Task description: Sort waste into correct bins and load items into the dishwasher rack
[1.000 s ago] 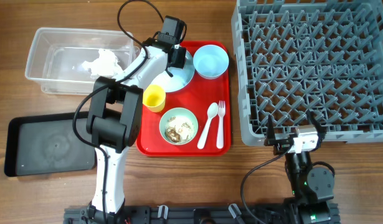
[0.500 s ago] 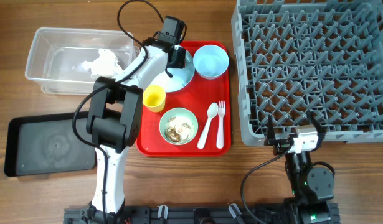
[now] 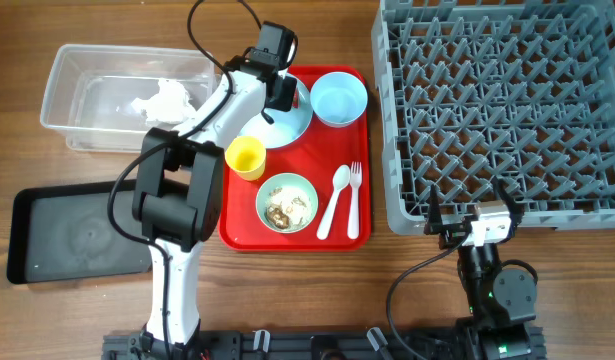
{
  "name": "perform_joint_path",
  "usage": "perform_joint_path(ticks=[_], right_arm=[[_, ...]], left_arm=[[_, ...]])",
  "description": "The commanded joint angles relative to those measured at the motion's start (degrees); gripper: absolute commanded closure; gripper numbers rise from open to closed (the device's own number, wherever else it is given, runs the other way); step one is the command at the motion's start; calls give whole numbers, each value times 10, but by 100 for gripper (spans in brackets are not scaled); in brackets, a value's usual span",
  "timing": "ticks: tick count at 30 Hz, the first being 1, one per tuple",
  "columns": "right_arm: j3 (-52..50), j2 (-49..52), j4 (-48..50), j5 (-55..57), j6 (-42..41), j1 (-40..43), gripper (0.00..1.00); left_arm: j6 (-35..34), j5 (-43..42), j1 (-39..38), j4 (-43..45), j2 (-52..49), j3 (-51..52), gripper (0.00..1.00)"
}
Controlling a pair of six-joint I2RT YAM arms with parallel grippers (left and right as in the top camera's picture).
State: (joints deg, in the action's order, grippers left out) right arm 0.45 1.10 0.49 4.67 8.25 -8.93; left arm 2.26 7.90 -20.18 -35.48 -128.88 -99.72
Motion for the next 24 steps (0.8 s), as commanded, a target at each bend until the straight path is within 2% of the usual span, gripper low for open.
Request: perform_joint_path(ticks=[1,6,10,13,24], right_arm=[[-1,-5,3,-9,7,-2,0],[-1,-5,3,-9,7,-2,0],[-1,-5,3,-9,7,-2,0],[-1,-5,3,-9,7,-2,0],[-1,-5,3,-9,7,-2,0]], left_arm=[[78,7,-4,-24,24,3,55],[88,6,-7,-36,30,3,55],[161,-47,-7,-52,30,3,48],[184,-71,-7,-57,30,3,44],[207,-70,-5,-43,29,3,37]])
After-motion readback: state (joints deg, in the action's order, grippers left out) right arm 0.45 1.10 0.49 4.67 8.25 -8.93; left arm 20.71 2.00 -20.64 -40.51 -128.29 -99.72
